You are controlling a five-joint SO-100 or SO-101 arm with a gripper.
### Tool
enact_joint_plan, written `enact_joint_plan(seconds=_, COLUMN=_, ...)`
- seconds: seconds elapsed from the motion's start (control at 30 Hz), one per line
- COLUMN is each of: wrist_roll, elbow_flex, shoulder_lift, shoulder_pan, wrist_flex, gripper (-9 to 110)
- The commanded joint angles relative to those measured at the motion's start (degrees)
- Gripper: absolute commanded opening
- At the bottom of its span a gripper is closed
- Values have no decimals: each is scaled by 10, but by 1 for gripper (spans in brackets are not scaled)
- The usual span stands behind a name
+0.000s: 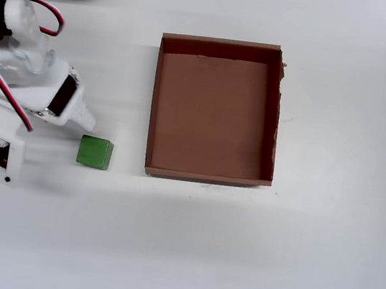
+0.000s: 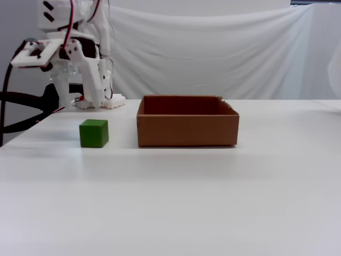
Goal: Grasp a green cube and put it in a box.
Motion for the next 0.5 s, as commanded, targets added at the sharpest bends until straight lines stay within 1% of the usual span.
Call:
enact_joint_plan(seconds=0.0, wrist_roll=-11, elbow_flex=-37, shoulder_lift=0, shoulder_pan=-7, wrist_flex=3, gripper=28)
enact_joint_plan(seconds=0.27, wrist_roll=-30, elbow_flex=-78, shoulder_lift=-38, shoulder_pan=-21, wrist_flex=26, gripper=28)
enact_joint_plan(seconds=0.47, wrist_roll=-30, elbow_flex=-109, shoulder_lift=-90, shoulder_pan=-39, wrist_flex=11, gripper=28)
